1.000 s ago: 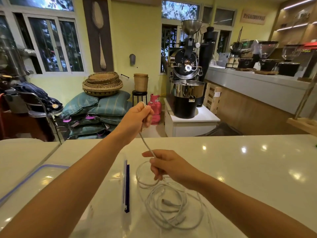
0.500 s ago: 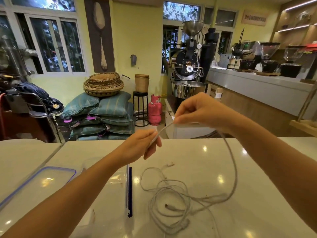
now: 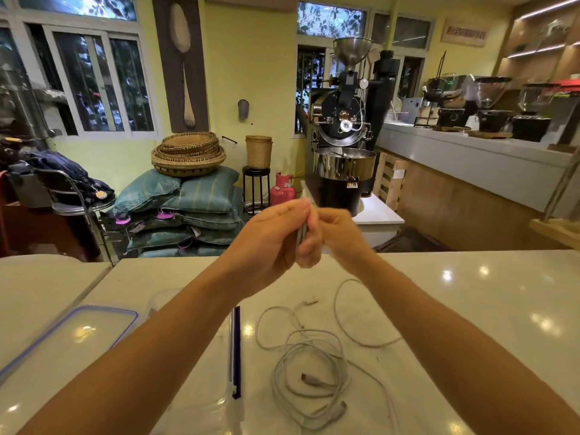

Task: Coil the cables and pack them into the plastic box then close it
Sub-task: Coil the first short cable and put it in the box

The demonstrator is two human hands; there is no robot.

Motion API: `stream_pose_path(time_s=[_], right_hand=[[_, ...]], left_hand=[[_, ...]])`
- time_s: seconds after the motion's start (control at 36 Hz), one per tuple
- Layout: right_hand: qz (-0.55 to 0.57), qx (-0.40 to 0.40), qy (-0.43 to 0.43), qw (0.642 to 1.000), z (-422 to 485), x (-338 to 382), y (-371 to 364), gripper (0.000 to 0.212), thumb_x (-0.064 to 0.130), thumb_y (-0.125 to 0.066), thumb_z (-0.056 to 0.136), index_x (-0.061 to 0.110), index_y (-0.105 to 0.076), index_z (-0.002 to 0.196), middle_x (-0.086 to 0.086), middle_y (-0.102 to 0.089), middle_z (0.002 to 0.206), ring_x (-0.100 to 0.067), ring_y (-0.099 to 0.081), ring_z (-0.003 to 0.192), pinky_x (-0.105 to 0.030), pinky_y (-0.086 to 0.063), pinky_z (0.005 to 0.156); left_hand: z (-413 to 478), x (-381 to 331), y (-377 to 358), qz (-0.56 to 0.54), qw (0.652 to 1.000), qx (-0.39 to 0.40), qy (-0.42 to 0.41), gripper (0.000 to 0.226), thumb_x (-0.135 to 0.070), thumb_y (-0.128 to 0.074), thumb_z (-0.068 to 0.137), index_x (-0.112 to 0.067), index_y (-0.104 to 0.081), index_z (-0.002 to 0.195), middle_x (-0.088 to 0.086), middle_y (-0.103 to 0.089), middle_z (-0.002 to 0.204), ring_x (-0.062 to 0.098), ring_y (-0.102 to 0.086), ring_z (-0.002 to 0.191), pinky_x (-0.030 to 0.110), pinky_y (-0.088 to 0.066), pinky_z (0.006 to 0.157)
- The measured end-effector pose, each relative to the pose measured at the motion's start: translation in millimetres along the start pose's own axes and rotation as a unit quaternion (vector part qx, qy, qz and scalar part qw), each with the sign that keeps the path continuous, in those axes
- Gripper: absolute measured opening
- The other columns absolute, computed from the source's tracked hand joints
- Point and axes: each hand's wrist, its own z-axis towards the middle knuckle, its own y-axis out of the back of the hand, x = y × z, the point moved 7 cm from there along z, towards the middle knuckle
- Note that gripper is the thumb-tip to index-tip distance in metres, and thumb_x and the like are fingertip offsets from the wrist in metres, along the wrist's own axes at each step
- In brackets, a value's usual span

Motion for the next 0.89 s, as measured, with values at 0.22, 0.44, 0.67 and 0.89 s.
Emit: stream_pose_path(time_s=[0.22, 0.44, 0.67, 0.89], right_hand=[[0.002, 0.138, -0.112, 0.984, -40.4, -25.1, -64.8, 0.028, 0.015, -0.041, 0.096, 0.021, -0.057, 0.074, 0.000, -0.052, 0.059, -0.003, -0.042, 0.042, -0.019, -0.034, 0.047], [-0.180, 0.159, -0.116, 0.964, -53.4, -2.7, -50.2, 0.029, 0.019, -0.039, 0.096, 0.010, -0.063, 0.110, 0.005, -0.044, 0.054, -0.002, -0.036, 0.042, -0.013, -0.031, 0.046], [-0.334, 0.145, -0.034, 0.931, -50.8, 34.6, -37.5, 0.030, 0.024, -0.047, 0.093, 0.008, -0.065, 0.111, 0.009, -0.050, 0.066, -0.003, -0.041, 0.054, -0.009, -0.031, 0.049], [-0.350, 0.089, 0.024, 0.932, -42.5, 55.0, -33.4, 0.019, 0.033, -0.061, 0.083, 0.015, -0.063, 0.090, 0.017, -0.046, 0.065, 0.001, -0.044, 0.059, -0.019, -0.036, 0.059]], left_hand=[[18.7, 0.3, 33.0, 0.124, 0.983, -0.137, -0.004, 0.035, -0.017, -0.027, 0.097, -0.013, -0.046, 0.069, -0.006, -0.050, 0.045, 0.008, -0.042, 0.045, 0.021, -0.036, 0.051], [13.5, -8.3, 66.3, 0.207, 0.958, -0.200, -0.017, 0.031, -0.015, -0.038, 0.094, -0.013, -0.056, 0.069, -0.007, -0.054, 0.046, 0.012, -0.041, 0.053, 0.019, -0.032, 0.051], [9.3, -10.0, 78.8, 0.162, 0.961, -0.221, -0.027, 0.022, -0.012, -0.048, 0.088, -0.007, -0.063, 0.073, -0.007, -0.058, 0.048, 0.005, -0.050, 0.048, 0.010, -0.041, 0.046], [7.2, 11.9, 70.8, 0.197, 0.959, -0.204, 0.000, 0.021, -0.019, -0.054, 0.083, -0.014, -0.062, 0.064, -0.008, -0.058, 0.049, 0.000, -0.052, 0.046, 0.011, -0.043, 0.047]])
